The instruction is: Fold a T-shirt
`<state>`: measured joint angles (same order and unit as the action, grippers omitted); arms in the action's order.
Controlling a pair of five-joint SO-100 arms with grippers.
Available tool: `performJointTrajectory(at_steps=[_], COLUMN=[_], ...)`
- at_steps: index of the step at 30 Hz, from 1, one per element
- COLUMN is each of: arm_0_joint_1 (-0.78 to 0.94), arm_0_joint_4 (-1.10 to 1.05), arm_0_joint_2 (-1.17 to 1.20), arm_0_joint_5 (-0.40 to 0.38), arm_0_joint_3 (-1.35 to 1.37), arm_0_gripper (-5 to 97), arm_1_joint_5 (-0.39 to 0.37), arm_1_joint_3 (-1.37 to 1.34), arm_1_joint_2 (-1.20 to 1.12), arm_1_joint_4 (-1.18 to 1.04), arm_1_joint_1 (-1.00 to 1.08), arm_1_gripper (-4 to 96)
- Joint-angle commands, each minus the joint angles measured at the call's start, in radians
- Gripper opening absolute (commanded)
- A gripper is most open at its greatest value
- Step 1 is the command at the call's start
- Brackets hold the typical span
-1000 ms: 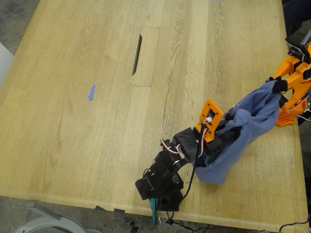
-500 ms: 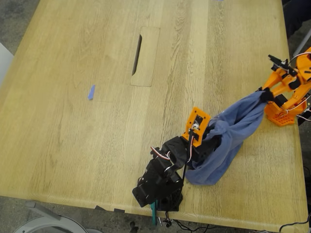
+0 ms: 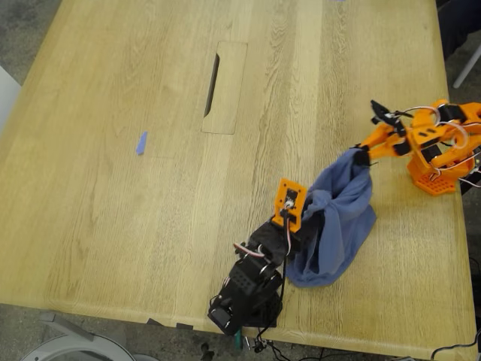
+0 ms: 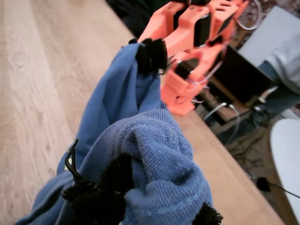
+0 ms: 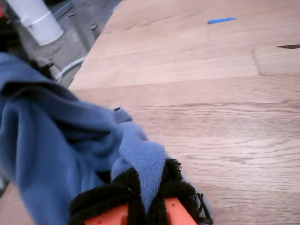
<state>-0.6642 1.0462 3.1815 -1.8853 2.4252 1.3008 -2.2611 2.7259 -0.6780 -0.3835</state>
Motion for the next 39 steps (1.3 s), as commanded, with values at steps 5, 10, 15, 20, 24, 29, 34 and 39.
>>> performJointTrajectory(at_steps=[5, 10, 15, 20, 24, 29, 34, 39], arm_0_joint_1=[0.256, 0.428, 0.607, 0.747, 0.831, 0.925, 1.031, 1.085], arm_0_joint_4=[-0.298, -0.436, -0.565, -0.614, -0.635, -0.695, -0.764, -0.77], arm_0_joint_2=[0.06, 0.061, 0.071, 0.135, 0.178, 0.179, 0.124, 0.025], arm_0_joint_5=[0.009, 0.014, 0.018, 0.023, 0.028, 0.029, 0.04, 0.048], arm_0_joint_3=[0.232, 0.364, 0.476, 0.551, 0.601, 0.637, 0.644, 0.621], arm_0_gripper=[0, 0, 0, 0, 0, 0, 0, 0], arm_1_joint_5=[0.014, 0.018, 0.028, 0.037, 0.041, 0.048, 0.052, 0.054], arm_1_joint_3=[-0.133, -0.195, -0.245, -0.245, -0.229, -0.167, -0.089, -0.021], arm_1_joint_2=[-0.101, -0.175, -0.253, -0.362, -0.471, -0.652, -0.799, -0.893], arm_1_joint_4=[0.342, 0.485, 0.635, 0.781, 0.9, 1.051, 1.144, 1.173], arm_1_joint_1=[0.141, 0.245, 0.364, 0.472, 0.52, 0.549, 0.595, 0.638], arm_1_gripper=[0.1, 0.1, 0.1, 0.1, 0.1, 0.0, 0.0, 0.0])
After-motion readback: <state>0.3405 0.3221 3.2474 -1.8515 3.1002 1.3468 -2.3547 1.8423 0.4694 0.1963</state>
